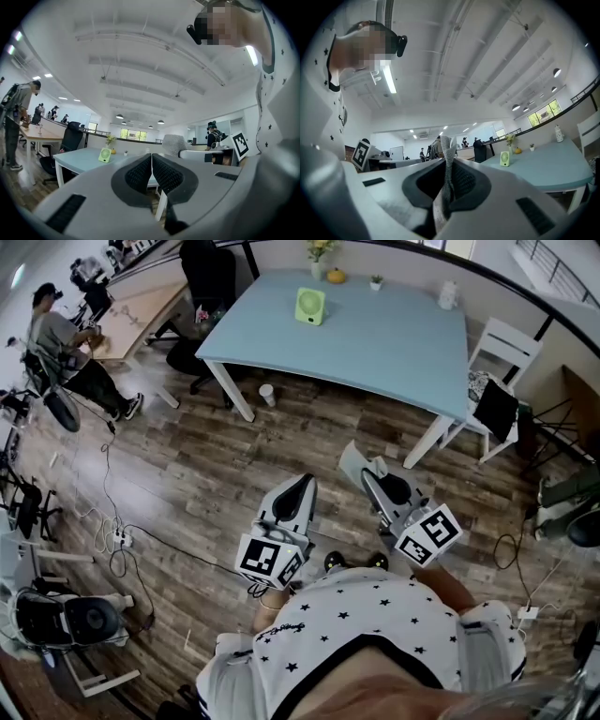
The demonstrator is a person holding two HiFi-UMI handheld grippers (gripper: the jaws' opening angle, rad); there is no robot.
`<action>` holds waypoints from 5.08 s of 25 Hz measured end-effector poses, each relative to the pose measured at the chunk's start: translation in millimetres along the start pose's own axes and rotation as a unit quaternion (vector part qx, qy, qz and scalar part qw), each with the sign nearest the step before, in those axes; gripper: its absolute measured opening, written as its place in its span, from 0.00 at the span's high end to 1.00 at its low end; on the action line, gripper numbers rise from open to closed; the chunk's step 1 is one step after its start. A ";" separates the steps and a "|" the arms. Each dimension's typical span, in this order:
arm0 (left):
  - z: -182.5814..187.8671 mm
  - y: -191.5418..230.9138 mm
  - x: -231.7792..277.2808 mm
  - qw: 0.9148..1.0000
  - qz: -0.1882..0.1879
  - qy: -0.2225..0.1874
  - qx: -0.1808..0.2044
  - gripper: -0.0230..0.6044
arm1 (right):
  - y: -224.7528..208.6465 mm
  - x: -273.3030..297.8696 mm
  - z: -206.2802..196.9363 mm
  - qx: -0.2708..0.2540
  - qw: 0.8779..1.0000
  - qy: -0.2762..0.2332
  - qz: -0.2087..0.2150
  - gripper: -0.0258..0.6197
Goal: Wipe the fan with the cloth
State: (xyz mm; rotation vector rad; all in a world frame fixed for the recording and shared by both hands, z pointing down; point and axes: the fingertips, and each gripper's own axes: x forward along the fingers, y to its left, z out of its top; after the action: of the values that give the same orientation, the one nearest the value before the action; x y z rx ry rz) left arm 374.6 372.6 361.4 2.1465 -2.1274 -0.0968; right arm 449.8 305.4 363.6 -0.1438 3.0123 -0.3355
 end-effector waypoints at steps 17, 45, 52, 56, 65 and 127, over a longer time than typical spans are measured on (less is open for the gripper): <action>-7.3 57.5 -24.9 1.000 0.005 -0.002 -0.004 0.92 | 23.7 51.4 -22.2 0.029 1.000 0.003 0.007 0.93; 3.3 192.3 75.0 0.998 0.055 -0.005 -0.007 0.92 | -89.5 202.8 -33.6 0.060 0.997 0.019 0.039 0.93; 10.6 218.4 121.2 0.999 0.050 0.002 0.007 0.92 | -134.6 234.3 -29.2 0.074 0.996 0.012 0.038 0.93; 14.5 231.1 141.2 0.998 0.056 0.007 0.017 0.92 | -155.5 249.8 -27.6 0.081 0.996 0.011 0.042 0.93; 19.4 252.7 181.0 0.997 0.059 0.022 0.033 0.92 | -195.6 280.5 -26.1 0.096 0.994 0.013 0.049 0.93; 54.5 548.9 365.9 0.984 -0.176 0.026 0.029 0.92 | -309.9 543.2 -21.5 0.037 0.979 -0.027 -0.198 0.93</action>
State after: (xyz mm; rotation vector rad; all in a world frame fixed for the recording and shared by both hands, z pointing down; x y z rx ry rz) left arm -172.6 1.4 391.6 2.5074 -1.7218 -0.0100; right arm -64.9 -48.4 401.7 -0.7389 2.8934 -0.4663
